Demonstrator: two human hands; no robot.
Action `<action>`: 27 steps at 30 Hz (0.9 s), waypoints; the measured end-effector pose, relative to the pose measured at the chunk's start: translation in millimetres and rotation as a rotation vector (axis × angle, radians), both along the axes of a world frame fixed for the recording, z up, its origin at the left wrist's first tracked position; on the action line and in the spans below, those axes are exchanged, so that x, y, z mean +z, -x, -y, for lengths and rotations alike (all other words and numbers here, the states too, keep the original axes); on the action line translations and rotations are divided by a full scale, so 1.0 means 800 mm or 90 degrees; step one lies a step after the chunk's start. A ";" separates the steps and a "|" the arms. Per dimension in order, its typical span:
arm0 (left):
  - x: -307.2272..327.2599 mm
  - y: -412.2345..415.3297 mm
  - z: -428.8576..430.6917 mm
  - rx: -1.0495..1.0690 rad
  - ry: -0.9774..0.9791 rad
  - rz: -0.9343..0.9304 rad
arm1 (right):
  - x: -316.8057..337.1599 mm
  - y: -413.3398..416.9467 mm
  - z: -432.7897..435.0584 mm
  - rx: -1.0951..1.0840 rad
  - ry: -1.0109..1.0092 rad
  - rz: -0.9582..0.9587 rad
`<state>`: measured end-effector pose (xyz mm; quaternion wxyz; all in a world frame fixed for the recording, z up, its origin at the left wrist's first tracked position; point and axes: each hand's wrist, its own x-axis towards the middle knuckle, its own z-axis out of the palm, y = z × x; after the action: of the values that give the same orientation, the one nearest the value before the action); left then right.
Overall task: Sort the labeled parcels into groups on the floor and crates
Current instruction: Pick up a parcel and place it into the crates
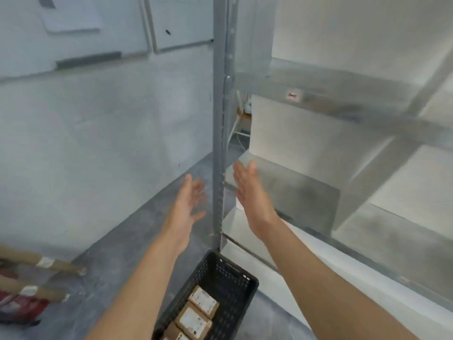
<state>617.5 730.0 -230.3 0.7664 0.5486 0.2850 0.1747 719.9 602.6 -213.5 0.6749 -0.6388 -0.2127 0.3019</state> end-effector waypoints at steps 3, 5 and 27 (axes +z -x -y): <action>0.043 -0.027 0.058 -0.088 -0.039 0.026 | 0.038 -0.007 0.076 -0.073 -0.021 0.041; 0.066 -0.046 0.102 -0.139 -0.065 0.041 | 0.058 -0.009 0.130 -0.124 -0.028 0.056; 0.123 -0.051 0.733 -0.760 -0.071 0.086 | 0.091 0.177 0.753 -0.739 -0.037 0.080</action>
<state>658.3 143.4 -132.0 0.7183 0.6409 -0.1313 -0.2366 578.4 -0.2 -140.6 0.7331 -0.6487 0.1246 -0.1619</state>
